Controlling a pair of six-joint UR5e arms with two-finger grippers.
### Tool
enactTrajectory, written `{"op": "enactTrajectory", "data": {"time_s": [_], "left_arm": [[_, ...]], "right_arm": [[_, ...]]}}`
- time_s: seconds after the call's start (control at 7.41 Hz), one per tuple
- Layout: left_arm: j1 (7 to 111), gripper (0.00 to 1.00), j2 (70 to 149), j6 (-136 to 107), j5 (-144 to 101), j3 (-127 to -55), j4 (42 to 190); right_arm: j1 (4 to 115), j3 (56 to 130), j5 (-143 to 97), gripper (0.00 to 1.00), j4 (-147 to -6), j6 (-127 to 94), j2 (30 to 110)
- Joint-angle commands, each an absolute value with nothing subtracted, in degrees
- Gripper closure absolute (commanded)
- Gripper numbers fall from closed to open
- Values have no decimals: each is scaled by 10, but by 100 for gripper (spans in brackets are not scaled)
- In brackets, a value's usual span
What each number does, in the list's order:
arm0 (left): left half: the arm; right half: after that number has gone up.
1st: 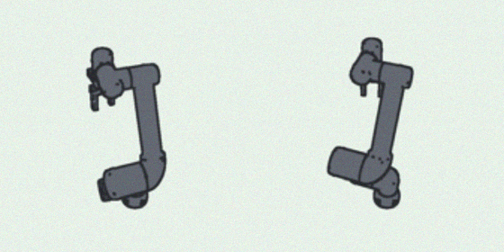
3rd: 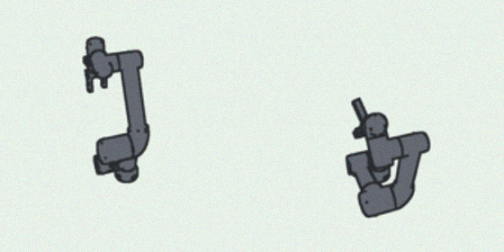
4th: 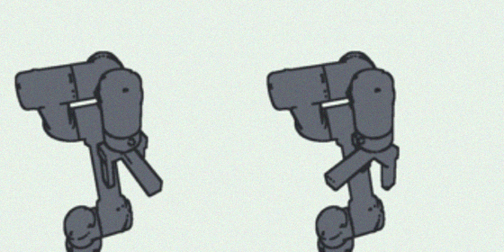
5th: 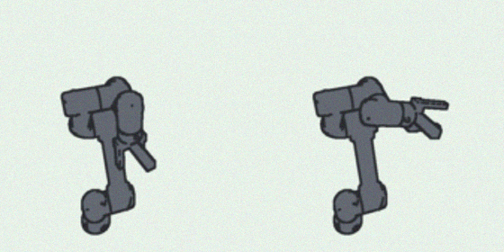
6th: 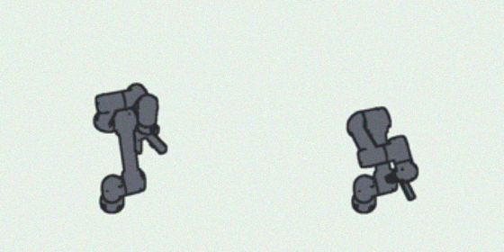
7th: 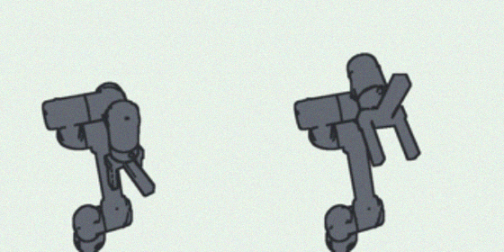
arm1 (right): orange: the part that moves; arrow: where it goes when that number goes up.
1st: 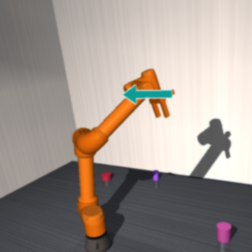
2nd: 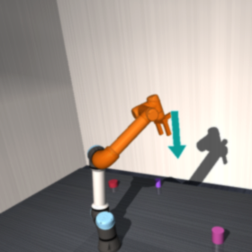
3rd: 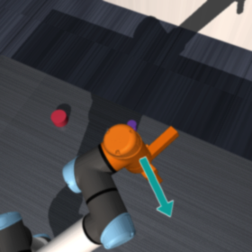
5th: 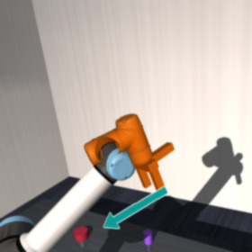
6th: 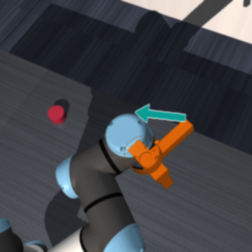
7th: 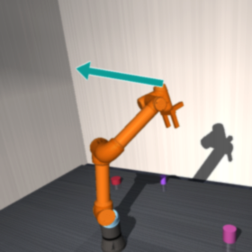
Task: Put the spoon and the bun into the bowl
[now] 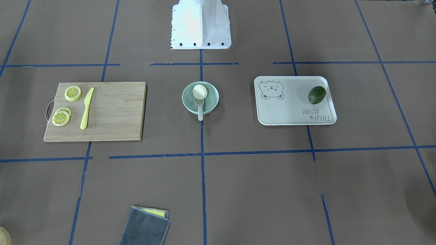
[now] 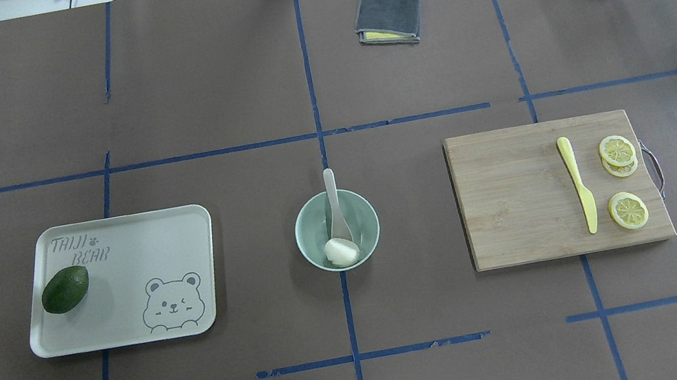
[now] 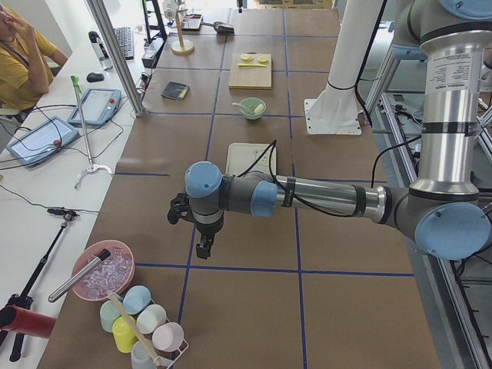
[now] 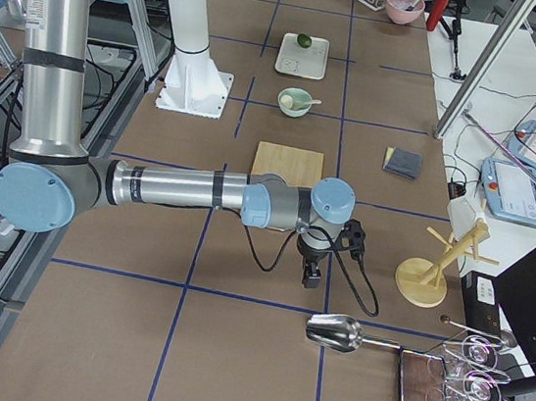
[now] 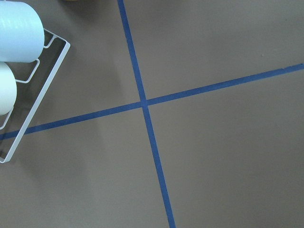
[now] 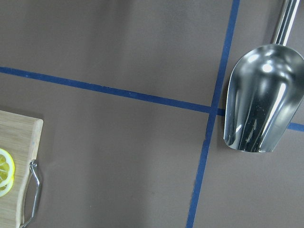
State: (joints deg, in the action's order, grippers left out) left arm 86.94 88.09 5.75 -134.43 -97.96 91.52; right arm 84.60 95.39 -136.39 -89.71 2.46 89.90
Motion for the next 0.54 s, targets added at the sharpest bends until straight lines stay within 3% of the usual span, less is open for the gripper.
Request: {"op": "enactTrajectory", "data": {"time_s": [0.0,0.4], "left_arm": [[870,0,878,56,-1356,-985,915],[871,0,877,57,-1356,-995,915]], "right_arm": [[846,955,-1364,0,-897,23,908],[846,961,-1365,0,-896,25,916]]}}
